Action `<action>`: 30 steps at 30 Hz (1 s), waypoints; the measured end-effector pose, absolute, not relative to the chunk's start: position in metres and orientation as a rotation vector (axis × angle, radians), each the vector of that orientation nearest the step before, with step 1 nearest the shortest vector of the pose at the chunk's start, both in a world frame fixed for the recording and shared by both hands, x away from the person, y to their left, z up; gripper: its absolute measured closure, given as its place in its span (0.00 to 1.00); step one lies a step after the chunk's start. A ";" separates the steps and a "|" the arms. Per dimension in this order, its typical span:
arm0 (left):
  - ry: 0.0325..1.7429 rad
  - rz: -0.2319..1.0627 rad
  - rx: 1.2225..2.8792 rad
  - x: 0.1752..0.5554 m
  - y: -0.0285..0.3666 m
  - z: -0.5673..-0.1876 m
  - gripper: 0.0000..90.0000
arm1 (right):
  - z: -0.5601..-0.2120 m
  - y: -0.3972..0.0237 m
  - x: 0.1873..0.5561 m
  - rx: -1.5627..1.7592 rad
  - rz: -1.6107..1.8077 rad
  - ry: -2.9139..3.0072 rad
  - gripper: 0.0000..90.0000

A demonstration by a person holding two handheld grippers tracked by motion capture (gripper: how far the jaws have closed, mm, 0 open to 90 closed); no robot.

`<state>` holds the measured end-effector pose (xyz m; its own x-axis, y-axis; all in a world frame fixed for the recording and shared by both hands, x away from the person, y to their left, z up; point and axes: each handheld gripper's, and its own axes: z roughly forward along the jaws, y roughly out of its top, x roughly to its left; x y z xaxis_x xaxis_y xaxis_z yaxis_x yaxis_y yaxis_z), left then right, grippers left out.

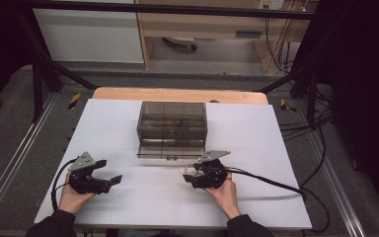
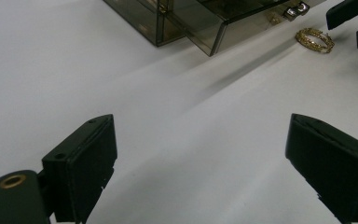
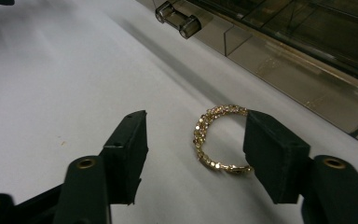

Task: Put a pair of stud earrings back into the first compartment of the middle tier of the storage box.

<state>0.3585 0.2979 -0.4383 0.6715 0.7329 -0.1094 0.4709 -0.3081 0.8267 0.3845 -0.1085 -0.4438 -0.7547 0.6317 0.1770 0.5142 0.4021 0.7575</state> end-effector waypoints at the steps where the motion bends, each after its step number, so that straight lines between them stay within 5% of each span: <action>1: 0.935 0.359 1.967 0.358 0.298 -0.438 0.09 | -0.444 -0.108 0.385 1.034 1.281 2.512 0.46; 14: 0.934 0.359 1.968 0.358 0.298 -0.438 0.09 | -0.450 -0.104 0.393 1.000 1.241 2.554 0.73; 30: 0.935 0.361 1.970 0.359 0.298 -0.438 0.09 | -0.456 -0.102 0.397 1.012 1.226 2.568 0.87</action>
<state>0.3586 0.2977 -0.4383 0.6719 0.7329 -0.1070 0.4709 -0.3112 0.8255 0.3966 -0.1017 -0.4558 -0.7692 0.6165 0.1681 0.5184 0.4482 0.7282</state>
